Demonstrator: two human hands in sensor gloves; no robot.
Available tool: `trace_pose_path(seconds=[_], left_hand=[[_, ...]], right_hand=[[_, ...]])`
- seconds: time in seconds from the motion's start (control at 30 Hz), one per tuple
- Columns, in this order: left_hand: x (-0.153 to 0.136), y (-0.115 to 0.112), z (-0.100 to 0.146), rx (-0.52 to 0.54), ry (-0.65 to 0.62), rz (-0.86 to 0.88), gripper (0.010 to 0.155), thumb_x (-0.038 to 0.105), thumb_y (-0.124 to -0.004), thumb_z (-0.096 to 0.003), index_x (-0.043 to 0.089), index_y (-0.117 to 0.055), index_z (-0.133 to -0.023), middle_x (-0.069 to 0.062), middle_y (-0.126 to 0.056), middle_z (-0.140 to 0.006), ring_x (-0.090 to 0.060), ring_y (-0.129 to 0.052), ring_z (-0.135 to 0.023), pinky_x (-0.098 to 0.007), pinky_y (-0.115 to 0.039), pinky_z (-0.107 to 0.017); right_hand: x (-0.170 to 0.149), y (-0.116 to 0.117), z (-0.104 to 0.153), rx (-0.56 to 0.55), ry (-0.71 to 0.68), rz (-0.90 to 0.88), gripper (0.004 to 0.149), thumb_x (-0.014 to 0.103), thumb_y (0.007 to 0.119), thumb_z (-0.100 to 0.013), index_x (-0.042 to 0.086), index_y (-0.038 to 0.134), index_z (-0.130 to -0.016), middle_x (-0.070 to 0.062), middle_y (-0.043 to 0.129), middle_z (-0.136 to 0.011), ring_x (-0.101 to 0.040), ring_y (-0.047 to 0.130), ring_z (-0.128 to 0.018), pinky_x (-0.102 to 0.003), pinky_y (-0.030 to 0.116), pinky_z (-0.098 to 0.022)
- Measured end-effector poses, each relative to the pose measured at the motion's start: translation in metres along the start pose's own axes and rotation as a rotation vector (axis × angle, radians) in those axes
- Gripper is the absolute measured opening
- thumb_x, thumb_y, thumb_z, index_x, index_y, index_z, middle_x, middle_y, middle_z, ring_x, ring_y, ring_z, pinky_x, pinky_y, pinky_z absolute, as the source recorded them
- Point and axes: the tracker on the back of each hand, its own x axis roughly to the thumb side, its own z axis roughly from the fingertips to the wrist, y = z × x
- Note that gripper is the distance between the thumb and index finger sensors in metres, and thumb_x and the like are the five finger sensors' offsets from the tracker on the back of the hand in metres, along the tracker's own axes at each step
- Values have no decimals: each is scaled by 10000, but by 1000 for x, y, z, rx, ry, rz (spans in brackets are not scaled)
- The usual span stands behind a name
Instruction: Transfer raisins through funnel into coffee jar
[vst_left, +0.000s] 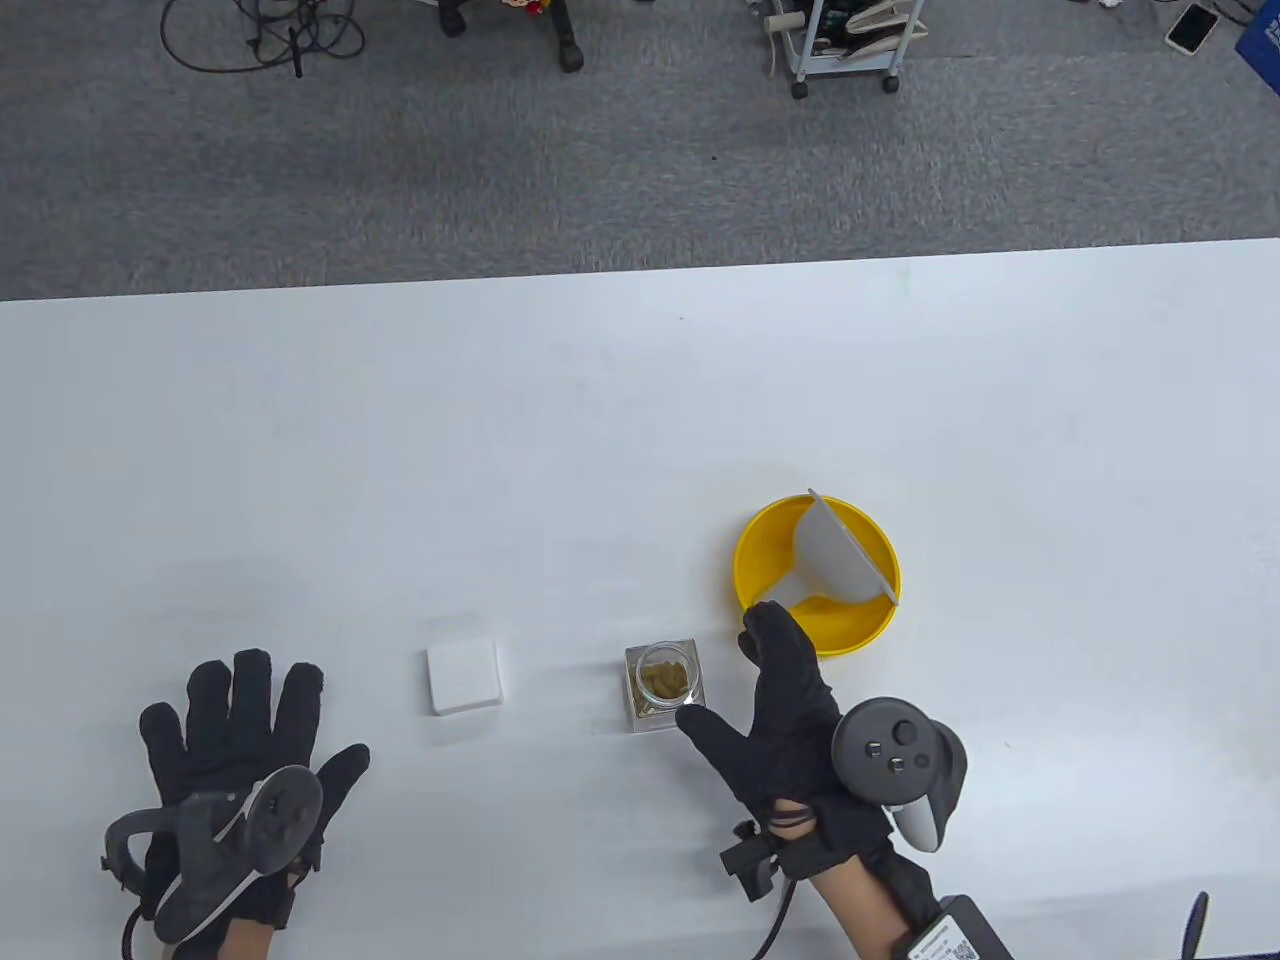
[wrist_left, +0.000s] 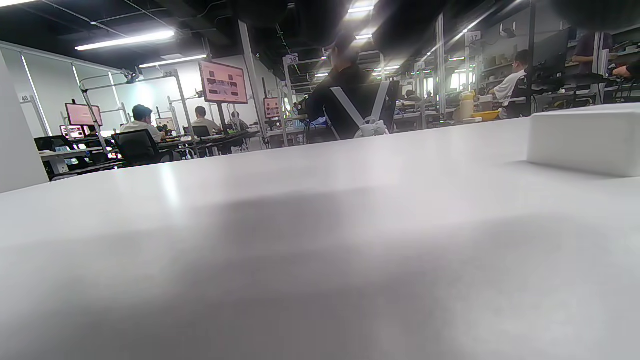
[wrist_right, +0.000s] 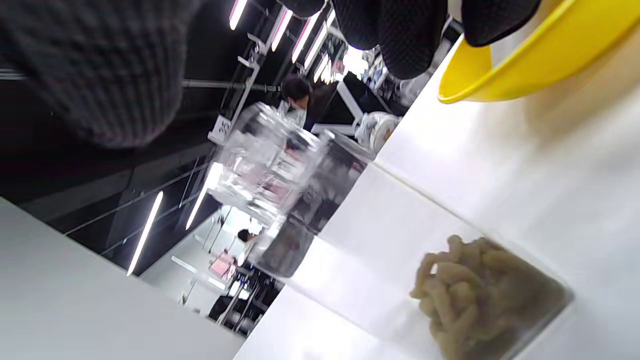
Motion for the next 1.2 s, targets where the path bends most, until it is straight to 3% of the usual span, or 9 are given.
trace_pose_path(seconds=[0.07, 0.17, 0.3, 0.47, 0.63, 0.8, 1.0, 1.1, 1.2], left_hand=[[0, 0, 0, 0, 1, -2, 849, 799, -615, -378, 401, -467, -1112, -31, -393, -1252, -413, -342, -1142, -725, -316, -770], [0, 0, 0, 1, 3, 3, 849, 799, -615, -377, 402, -465, -1112, -29, -391, -1252, -413, -342, -1142, -725, -315, -770], [0, -1, 0, -5, 4, -5, 848, 798, -615, -380, 401, -464, -1113, -27, -390, -1252, -413, -342, -1142, -724, -315, -771], [0, -1, -1, -10, 7, -2, 849, 799, -615, -379, 402, -462, -1113, -28, -389, -1252, -413, -339, -1143, -725, -314, -771], [1, -1, -2, -19, 4, -10, 850, 800, -613, -379, 402, -460, -1114, -29, -387, -1253, -411, -340, -1143, -724, -315, -771], [2, -2, -3, -27, 0, -15, 850, 801, -614, -378, 401, -460, -1113, -29, -387, -1252, -412, -343, -1142, -724, -318, -770], [2, -2, -4, -32, 4, -8, 849, 800, -613, -380, 402, -458, -1114, -28, -387, -1252, -414, -341, -1142, -724, -316, -771], [1, -2, -5, -35, 10, -2, 851, 801, -614, -378, 403, -457, -1114, -28, -385, -1253, -413, -336, -1144, -725, -313, -771], [0, -2, -6, -37, 13, 0, 850, 799, -615, -379, 401, -457, -1114, -28, -384, -1253, -412, -337, -1143, -724, -312, -772]], right_hand=[[-1, 9, 1, 75, -12, 57, 1101, 649, 878, -325, 119, 214, -1026, -236, 324, -1119, -461, 540, -1025, -687, 495, -717], [-4, 19, -2, 81, -13, 86, 1151, 629, 922, -301, 136, 176, -1025, -202, 291, -1136, -439, 478, -1061, -682, 447, -735], [-9, 28, -10, 206, 9, 57, 1183, 573, 968, -303, 150, 131, -1024, -176, 253, -1150, -418, 419, -1082, -675, 406, -747], [-13, 36, -16, 248, 58, 68, 1176, 481, 1010, -325, 177, 124, -1035, -117, 362, -1154, -377, 467, -1084, -673, 443, -747], [-17, 38, -19, 267, 95, 73, 1149, 462, 1027, -317, 204, 186, -1056, -96, 495, -1095, -351, 571, -1017, -656, 471, -744], [-15, 43, -23, 348, 62, 57, 1163, 490, 1027, -312, 253, 168, -1059, -56, 244, -1172, -354, 383, -1095, -646, 408, -768], [-13, 45, -31, 370, 22, -1, 1153, 458, 1046, -314, 275, 187, -1061, -24, 374, -1183, -305, 400, -1114, -662, 394, -767], [-13, 47, -31, 341, 30, 21, 1135, 431, 1053, -320, 264, 213, -1066, -21, 502, -1136, -288, 494, -1090, -655, 428, -764], [-14, 48, -32, 366, 37, 25, 1137, 430, 1059, -312, 252, 229, -1069, -37, 518, -1100, -305, 546, -1041, -647, 436, -764]])
